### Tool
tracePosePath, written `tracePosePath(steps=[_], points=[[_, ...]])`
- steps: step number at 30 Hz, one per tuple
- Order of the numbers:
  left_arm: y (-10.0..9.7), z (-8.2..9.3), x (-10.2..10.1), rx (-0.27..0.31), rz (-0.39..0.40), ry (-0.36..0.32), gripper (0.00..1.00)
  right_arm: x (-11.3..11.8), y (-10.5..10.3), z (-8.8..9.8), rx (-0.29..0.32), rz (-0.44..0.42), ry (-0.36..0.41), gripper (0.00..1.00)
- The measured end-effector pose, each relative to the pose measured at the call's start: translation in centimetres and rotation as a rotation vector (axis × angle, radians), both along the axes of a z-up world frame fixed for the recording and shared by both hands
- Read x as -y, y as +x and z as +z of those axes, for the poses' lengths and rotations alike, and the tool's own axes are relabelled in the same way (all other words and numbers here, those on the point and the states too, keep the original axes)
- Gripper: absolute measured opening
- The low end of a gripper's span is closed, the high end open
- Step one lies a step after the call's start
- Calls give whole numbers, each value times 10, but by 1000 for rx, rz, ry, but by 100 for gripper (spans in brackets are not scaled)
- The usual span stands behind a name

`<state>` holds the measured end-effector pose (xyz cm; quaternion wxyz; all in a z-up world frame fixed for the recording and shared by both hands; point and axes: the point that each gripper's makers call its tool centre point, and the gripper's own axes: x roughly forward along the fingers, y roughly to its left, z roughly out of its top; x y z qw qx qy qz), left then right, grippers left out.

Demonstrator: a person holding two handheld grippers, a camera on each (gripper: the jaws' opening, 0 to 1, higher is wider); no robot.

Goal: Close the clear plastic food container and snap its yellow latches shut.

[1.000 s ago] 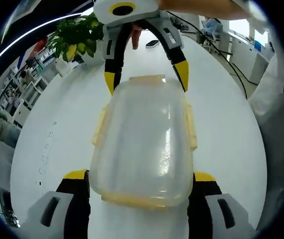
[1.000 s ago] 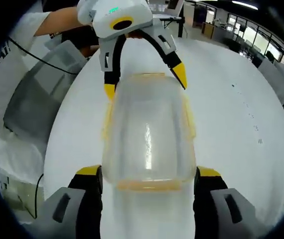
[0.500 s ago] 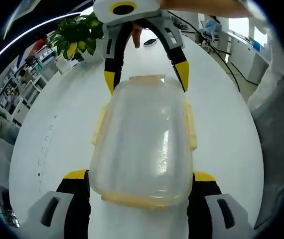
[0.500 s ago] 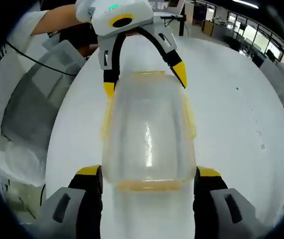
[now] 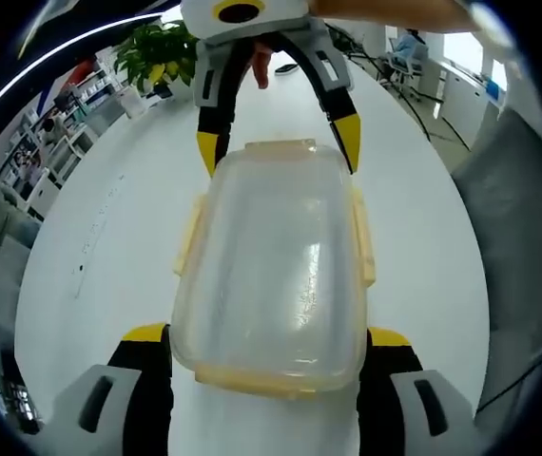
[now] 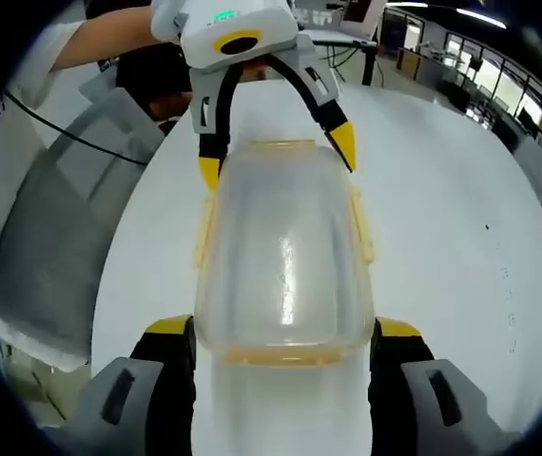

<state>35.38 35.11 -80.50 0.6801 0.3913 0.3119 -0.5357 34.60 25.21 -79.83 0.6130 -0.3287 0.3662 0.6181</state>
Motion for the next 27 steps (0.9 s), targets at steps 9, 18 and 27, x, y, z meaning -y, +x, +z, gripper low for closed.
tracePosePath(steps=[9,18,27], points=[[-7,0,-35,-1,5,7,76,-36,-5,0,0,9,-7,72],[6,2,-36,1,-5,-20,76,-35,6,1,1,-2,-34,72],[32,3,-33,0,-30,-20,76,-32,29,1,10,-28,-71,72]])
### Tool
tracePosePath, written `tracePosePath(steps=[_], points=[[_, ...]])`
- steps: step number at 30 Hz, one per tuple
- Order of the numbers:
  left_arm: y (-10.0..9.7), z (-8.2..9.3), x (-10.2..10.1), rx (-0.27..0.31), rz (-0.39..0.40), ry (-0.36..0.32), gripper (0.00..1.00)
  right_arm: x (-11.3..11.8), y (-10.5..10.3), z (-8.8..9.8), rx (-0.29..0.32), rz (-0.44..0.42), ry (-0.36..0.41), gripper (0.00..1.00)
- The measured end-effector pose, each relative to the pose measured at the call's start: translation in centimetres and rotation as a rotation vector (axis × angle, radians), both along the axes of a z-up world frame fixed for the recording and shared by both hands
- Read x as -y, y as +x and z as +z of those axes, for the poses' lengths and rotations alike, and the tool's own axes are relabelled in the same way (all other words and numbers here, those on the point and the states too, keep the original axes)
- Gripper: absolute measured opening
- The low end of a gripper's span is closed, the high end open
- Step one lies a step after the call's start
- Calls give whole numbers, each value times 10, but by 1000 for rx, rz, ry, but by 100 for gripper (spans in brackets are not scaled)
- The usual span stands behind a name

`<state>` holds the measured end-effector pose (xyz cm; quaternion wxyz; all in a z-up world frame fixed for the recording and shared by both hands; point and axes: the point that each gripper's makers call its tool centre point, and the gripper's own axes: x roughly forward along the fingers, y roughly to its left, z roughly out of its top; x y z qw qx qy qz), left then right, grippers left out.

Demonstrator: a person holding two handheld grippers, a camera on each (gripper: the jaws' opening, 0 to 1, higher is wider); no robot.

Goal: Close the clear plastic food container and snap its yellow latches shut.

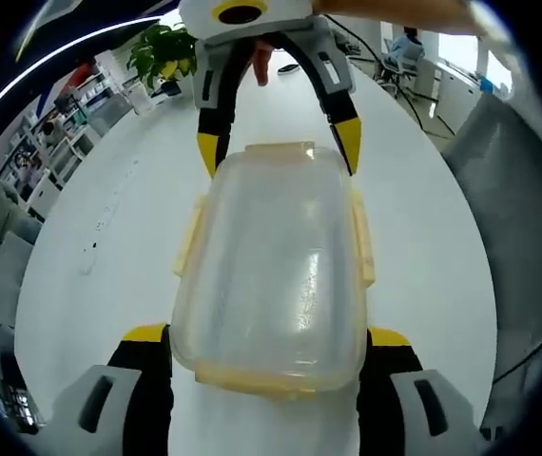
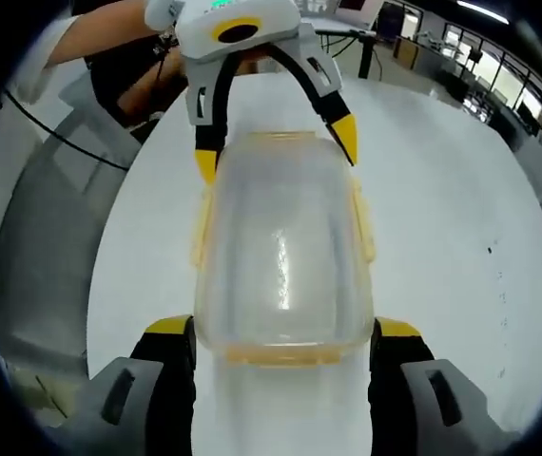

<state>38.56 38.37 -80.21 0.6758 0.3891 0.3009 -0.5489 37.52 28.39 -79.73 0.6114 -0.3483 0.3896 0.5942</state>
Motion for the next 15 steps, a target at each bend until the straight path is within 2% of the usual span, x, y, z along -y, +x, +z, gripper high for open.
tracePosePath(steps=[9,15], points=[[5,0,3,2,-7,-16,77,2,3,0,-1,-12,0,72],[6,1,3,29,13,-20,77,5,7,2,30,-18,-15,73]])
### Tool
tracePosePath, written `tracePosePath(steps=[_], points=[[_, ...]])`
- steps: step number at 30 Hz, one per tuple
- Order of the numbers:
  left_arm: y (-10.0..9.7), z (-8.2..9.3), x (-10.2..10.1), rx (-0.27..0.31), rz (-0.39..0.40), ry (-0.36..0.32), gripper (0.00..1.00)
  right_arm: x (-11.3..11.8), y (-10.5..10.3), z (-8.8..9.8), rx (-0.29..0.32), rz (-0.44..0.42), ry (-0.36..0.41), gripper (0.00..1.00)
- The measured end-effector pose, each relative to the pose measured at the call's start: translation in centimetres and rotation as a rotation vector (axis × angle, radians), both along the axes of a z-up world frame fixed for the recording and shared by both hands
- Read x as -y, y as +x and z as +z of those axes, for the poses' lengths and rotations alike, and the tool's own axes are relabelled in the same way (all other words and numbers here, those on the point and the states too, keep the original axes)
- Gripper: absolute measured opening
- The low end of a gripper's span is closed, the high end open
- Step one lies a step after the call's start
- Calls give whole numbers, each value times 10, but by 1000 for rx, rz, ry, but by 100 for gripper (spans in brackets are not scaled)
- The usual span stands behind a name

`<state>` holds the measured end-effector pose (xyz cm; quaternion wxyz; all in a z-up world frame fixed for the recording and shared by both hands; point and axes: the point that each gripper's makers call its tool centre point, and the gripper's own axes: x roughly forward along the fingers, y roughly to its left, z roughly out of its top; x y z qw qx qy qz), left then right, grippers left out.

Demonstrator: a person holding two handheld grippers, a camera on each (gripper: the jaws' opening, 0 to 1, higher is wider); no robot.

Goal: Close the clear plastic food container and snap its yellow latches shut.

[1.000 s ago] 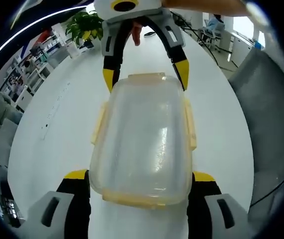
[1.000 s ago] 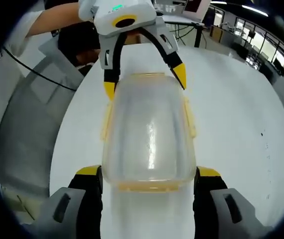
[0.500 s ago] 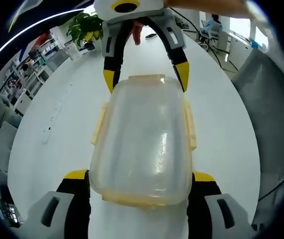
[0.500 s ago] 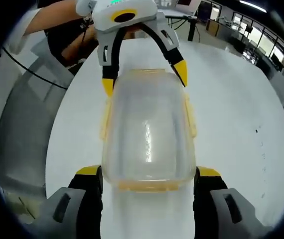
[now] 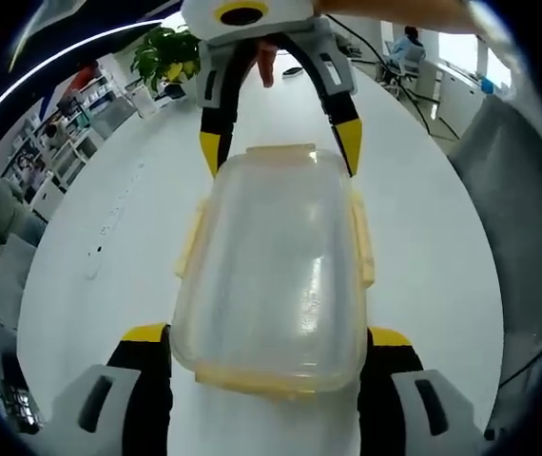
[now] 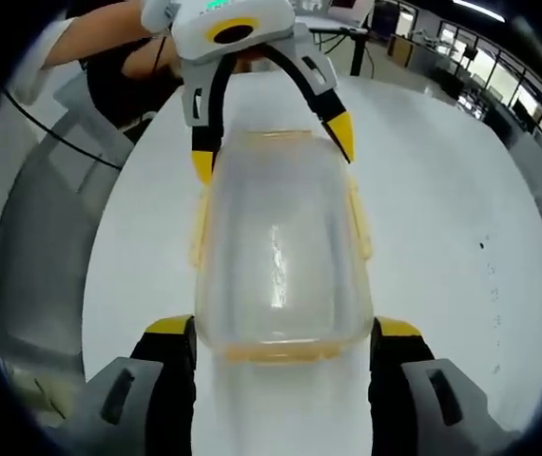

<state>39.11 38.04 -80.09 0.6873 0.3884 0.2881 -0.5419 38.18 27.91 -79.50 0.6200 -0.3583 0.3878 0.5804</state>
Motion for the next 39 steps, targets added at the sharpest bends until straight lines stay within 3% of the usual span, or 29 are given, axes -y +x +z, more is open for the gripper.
tracePosePath(steps=[3,5,8,12,15,19,27,31,39], points=[[-3,6,1,10,-6,-18,78,-3,1,8,7,-29,27,78],[-9,11,4,-16,14,-55,86,-4,0,14,13,-48,41,84],[-9,21,4,25,29,-82,94,-4,-4,23,19,-60,61,86],[-14,42,7,31,110,-206,99,-6,-2,41,57,-142,141,94],[-17,59,3,39,188,-294,99,-6,-3,55,93,-183,204,95],[-25,72,-8,84,228,-324,99,-4,-6,71,141,-231,267,97],[-58,106,-29,148,314,-429,99,6,-30,103,230,-301,358,98],[-77,116,-45,186,338,-458,99,13,-44,123,311,-363,443,95],[-119,128,-79,258,453,-527,99,30,-91,138,351,-472,570,96]])
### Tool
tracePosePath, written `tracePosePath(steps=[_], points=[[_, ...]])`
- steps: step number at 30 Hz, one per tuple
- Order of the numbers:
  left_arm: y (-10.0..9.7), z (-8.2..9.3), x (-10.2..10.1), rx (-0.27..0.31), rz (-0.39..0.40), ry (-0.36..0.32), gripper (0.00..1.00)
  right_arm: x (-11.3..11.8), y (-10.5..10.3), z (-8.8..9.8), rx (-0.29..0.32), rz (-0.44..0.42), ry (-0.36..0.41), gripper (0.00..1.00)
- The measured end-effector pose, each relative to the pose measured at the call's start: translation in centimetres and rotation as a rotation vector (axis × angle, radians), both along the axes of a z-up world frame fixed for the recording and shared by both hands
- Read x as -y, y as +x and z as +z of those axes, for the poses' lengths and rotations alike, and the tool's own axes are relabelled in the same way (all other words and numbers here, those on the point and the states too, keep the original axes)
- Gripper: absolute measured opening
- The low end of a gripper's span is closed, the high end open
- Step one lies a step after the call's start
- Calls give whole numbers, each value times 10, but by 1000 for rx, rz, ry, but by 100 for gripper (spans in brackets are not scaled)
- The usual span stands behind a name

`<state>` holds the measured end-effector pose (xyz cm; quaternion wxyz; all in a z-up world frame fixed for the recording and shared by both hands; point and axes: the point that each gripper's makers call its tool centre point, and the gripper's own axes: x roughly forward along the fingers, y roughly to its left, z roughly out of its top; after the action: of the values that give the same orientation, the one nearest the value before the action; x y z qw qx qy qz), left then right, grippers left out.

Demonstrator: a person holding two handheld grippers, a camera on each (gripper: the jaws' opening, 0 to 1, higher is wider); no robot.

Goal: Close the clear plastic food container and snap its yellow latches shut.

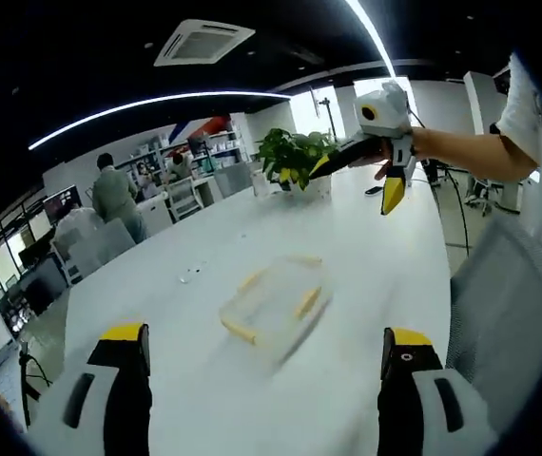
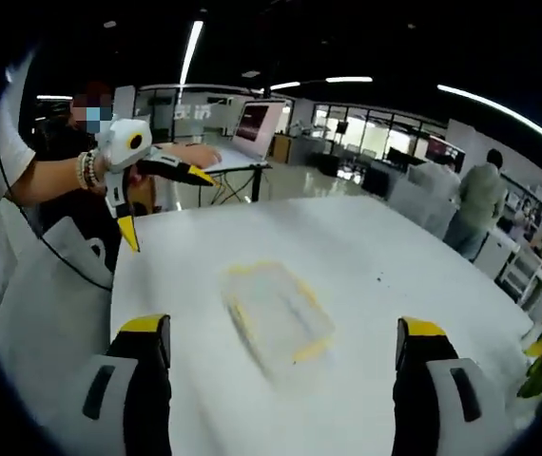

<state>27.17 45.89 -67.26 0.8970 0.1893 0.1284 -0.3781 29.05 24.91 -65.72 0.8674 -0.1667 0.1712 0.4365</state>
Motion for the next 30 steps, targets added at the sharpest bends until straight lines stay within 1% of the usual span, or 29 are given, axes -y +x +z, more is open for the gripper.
tracePosePath(steps=[1,2,3,5,7,9,10,12,14,15,16,17,20,23,26,30], points=[[-7,0,-4,-2,15,-16,99,1,-5,1,6,-14,16,96],[-12,0,-5,-10,14,-40,99,3,-12,2,14,-32,35,96],[-18,0,-7,-21,28,-70,99,5,-16,3,22,-52,56,96],[-25,-1,-15,-5,65,-89,99,9,-29,2,32,-81,84,96],[-35,-2,-19,3,82,-96,99,17,-36,2,47,-138,126,96],[-44,-1,-21,12,96,-112,99,26,-44,-1,50,-188,156,95],[-46,0,-21,17,103,-121,98,29,-46,-1,57,-206,170,94],[-55,1,-22,20,126,-152,98,39,-55,-3,66,-247,195,95],[-65,-5,-21,-1,121,-164,97,46,-61,-5,64,-280,227,94],[-69,-8,-22,-7,121,-160,97,48,-66,-6,63,-281,238,94],[-73,-14,-24,-17,134,-148,97,51,-72,-9,53,-295,266,93],[-75,-17,-25,-21,140,-146,97,54,-76,-12,51,-302,271,91],[-85,-19,-27,-33,154,-199,96,66,-88,-27,18,-347,254,91],[-89,-22,-30,-38,172,-208,96,72,-96,-40,-7,-372,238,90],[-94,-24,-30,-46,184,-229,95,77,-104,-52,-22,-396,233,89],[-97,-28,-31,-61,194,-256,94,73,-111,-59,-38,-406,243,90]])
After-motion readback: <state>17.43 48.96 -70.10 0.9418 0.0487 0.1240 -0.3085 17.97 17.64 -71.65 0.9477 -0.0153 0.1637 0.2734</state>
